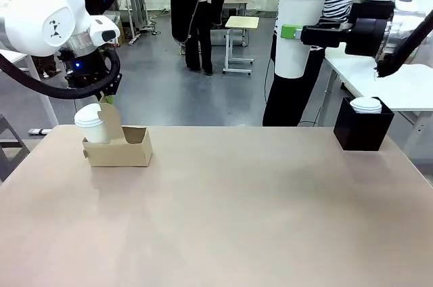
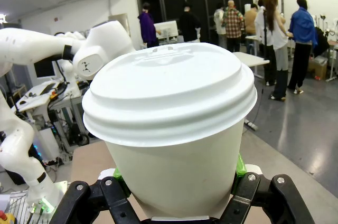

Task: Pour a drink into a cup and package it in a carrier.
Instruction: Position the Cup Carrier in the center of the table.

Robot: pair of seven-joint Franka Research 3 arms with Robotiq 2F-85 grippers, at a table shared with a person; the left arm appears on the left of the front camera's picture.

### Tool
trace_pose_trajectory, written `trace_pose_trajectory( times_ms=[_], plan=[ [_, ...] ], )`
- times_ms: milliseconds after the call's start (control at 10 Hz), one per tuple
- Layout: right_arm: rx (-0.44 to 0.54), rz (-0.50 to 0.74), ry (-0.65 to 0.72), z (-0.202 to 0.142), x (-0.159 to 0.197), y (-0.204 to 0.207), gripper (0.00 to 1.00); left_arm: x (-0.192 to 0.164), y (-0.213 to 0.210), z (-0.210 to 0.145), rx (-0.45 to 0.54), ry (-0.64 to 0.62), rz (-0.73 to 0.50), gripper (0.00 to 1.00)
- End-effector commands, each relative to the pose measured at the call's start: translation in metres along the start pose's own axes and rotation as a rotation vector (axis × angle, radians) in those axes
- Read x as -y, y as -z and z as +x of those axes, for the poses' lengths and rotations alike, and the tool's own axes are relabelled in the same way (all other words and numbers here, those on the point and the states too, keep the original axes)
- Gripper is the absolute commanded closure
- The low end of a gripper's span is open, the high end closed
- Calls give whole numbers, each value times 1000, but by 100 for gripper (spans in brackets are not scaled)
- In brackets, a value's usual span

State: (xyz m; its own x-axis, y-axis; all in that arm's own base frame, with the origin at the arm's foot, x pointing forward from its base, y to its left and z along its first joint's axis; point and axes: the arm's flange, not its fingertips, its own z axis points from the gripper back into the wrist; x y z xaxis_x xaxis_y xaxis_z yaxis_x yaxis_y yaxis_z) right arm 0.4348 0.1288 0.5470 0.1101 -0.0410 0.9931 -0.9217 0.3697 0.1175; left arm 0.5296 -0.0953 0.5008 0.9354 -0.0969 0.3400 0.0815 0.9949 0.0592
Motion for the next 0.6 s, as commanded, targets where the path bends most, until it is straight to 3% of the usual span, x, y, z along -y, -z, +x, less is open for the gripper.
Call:
trace_pose_trajectory(
  times_ms=[0,200,300,400,500],
  plan=[
    [6,-14,-2,7,1,5,19,0,-1,7,-13,-24,23,100],
    [6,-14,-2,7,1,5,19,0,-1,7,-14,-30,24,100],
    [6,-14,-2,7,1,5,19,-3,0,7,-105,-54,8,100],
    [6,-14,-2,7,1,5,19,0,2,3,-8,-5,0,100],
    [6,-14,-2,7,1,5,19,0,2,3,-8,-5,0,100]
  ],
)
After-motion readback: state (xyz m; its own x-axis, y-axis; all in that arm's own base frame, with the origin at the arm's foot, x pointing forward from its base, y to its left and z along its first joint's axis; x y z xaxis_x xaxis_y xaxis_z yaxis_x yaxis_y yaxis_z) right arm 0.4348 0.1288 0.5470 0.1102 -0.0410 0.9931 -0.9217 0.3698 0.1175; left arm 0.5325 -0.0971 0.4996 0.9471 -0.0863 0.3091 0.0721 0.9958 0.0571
